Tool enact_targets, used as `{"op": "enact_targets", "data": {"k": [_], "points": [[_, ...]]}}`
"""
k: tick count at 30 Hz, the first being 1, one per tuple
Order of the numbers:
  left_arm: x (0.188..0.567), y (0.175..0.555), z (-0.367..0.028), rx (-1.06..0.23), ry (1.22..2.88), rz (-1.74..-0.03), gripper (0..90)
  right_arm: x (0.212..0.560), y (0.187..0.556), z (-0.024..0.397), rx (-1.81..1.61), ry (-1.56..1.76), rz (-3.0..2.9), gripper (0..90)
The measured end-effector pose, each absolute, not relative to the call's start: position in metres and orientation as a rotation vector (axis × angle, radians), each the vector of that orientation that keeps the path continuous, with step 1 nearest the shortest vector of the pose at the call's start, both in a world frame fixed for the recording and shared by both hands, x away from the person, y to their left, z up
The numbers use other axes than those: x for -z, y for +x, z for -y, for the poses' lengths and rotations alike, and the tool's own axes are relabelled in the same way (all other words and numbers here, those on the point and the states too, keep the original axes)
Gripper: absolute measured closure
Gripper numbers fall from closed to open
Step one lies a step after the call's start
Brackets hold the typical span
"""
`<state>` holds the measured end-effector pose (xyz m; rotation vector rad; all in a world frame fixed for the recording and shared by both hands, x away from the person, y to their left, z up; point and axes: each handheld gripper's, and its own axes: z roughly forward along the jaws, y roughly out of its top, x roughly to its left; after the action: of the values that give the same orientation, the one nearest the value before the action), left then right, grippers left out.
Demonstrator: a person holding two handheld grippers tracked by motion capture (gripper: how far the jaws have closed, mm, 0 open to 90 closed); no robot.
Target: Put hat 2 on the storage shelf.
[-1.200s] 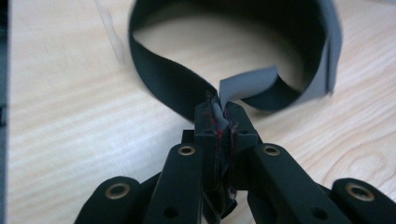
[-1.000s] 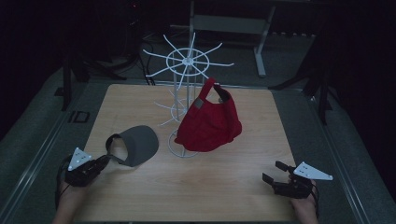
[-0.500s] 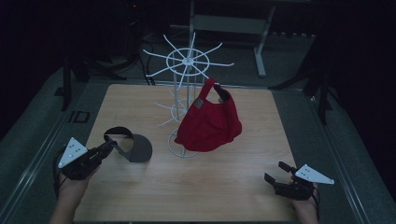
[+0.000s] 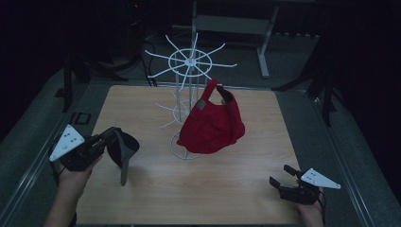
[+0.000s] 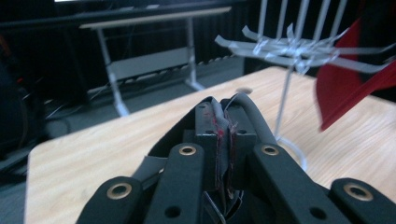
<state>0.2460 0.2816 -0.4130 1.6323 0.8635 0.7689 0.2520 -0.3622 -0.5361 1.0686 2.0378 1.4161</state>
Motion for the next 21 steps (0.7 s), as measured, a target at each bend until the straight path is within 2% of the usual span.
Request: {"op": "enact_targets", "data": {"k": [9, 21], "points": [[0.368, 0.228, -0.283, -0.802, 1.546, -0.771, 87.0, 0.536, 0.251, 0.359, -1.41, 1.043, -2.064, 16.1], [0.304, 0.236, -0.263, -0.835, 1.5, -0.673, 87.0, 0.537, 0.251, 0.358, -1.409, 1.046, -2.067, 16.1]]}}
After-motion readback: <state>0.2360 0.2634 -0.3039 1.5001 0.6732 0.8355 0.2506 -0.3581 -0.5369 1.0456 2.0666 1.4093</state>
